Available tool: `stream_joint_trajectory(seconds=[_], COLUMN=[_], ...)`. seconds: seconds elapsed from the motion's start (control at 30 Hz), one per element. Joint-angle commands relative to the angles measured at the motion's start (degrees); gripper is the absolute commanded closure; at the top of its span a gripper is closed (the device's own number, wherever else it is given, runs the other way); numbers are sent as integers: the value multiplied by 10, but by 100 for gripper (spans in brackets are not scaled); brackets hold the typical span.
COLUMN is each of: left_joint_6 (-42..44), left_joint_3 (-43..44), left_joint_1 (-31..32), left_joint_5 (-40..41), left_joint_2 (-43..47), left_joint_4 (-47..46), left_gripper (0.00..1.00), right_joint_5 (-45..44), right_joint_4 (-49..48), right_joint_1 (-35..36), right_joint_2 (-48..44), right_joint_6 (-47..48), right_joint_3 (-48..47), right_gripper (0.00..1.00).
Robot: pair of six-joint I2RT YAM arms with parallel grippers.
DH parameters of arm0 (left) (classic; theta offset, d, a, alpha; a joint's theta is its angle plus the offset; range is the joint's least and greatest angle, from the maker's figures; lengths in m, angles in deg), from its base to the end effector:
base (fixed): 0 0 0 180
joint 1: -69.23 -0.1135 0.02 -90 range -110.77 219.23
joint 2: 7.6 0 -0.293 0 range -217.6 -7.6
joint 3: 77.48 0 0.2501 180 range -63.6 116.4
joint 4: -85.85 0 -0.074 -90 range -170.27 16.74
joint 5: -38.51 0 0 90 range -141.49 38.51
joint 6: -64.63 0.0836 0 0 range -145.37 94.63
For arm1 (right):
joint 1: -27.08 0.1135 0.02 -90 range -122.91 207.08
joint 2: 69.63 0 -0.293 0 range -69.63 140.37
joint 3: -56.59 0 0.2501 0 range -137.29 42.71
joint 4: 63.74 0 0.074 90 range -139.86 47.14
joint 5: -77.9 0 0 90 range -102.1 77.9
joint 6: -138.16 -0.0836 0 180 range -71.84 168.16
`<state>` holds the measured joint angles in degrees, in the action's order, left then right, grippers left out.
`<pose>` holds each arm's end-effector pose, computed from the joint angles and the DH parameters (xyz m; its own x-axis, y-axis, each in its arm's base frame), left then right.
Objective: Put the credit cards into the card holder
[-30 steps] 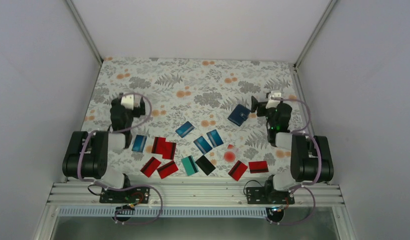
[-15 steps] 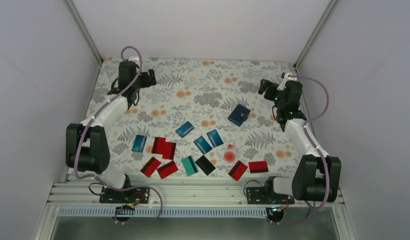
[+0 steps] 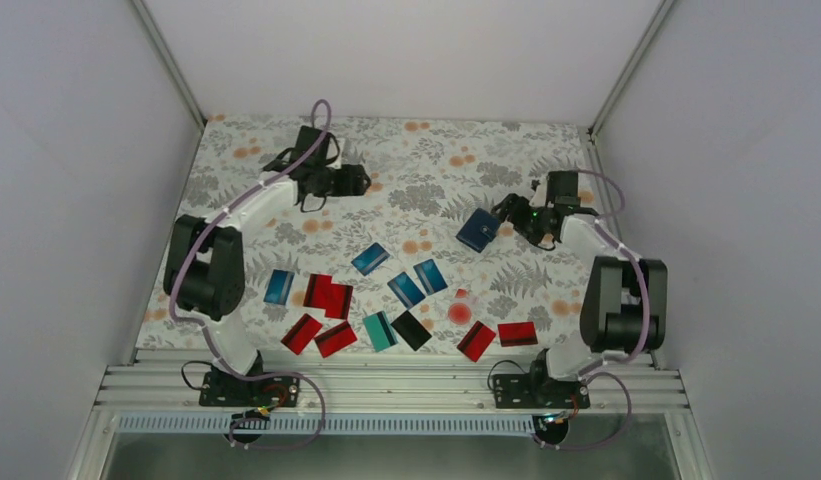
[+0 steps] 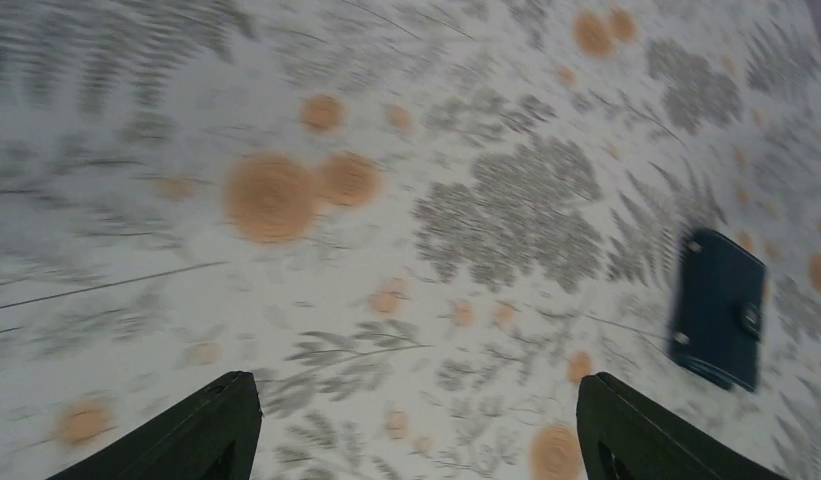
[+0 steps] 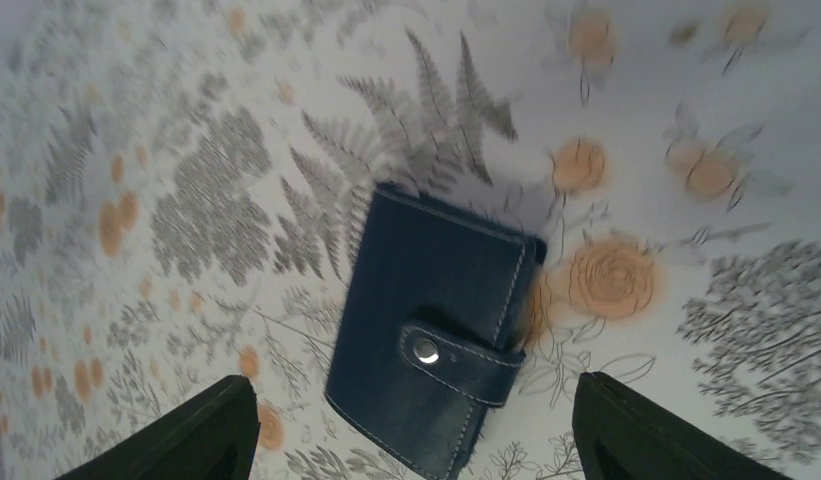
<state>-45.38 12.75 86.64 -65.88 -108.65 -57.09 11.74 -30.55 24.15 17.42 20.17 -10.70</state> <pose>0.4000 -0.1472 0.2392 -0.8186 -0.0907 -0.5671 0.1796 0.8975 -0.4027 0.3322 0.0168 0.2015 -0.7960 0.4706 -0.3806 0.2006 0.7985 0.5676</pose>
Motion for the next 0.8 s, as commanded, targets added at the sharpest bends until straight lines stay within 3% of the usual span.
stream_joint_trajectory(seconds=[0.0,0.33,0.67,0.77], left_joint_6=[-1,28,41,44], left_joint_3=[49,189,300,312], left_joint_1=[36,91,123,129], left_joint_5=[-113,-194,-229,-232], left_joint_2=[-51,-184,-278,-292], left_joint_4=[27,69,108,108], left_gripper=[22,26,30,31], right_joint_5=[76,68,59,64], right_joint_4=[49,55,54,60], right_joint_1=[-2,-3,-11,-14], right_joint_2=[64,175,233,247], right_joint_6=[-14,-17,-10,3], right_joint_3=[-32,-92,-132,-145], right_gripper=[22,42,50,60])
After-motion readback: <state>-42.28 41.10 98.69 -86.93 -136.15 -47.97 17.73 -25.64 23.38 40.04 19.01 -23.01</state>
